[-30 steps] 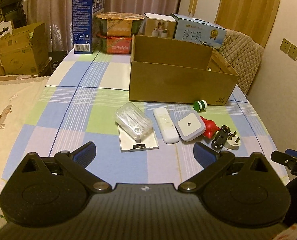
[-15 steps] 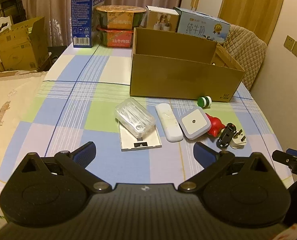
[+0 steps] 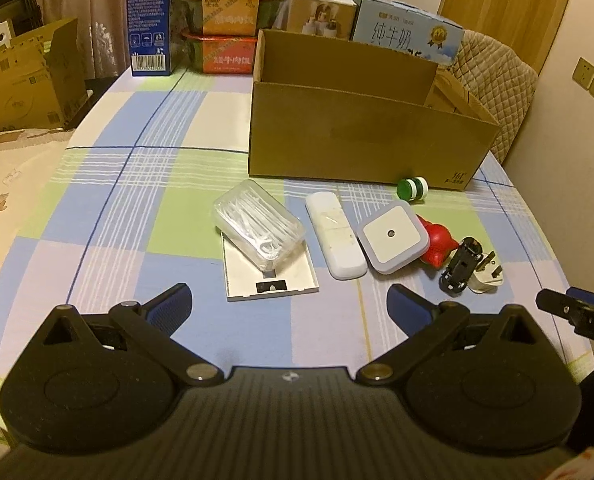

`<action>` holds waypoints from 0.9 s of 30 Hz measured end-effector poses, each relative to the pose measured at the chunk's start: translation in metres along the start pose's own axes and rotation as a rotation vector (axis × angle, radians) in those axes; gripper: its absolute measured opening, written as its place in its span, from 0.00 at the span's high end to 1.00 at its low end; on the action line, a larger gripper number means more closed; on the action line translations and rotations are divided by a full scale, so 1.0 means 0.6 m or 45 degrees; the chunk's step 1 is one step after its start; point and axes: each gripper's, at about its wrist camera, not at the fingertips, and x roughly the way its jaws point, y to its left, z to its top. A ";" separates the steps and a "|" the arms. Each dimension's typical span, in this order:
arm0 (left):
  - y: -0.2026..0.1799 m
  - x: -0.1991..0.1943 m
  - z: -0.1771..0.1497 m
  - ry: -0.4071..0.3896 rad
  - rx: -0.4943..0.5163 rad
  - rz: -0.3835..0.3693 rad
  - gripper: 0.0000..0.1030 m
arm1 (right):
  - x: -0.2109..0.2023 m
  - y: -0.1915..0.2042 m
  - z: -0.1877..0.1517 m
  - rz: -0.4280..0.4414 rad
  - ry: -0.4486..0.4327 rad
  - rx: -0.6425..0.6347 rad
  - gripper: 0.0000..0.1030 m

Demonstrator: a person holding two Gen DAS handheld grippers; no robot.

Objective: Organize rigid objects
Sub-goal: 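Grasp the white plug with the right tool while the left tool grasps the clear floss box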

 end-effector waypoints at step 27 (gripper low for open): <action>0.020 0.111 0.012 0.080 -0.049 0.039 0.01 | 0.192 0.005 0.009 -0.046 0.116 -0.221 0.48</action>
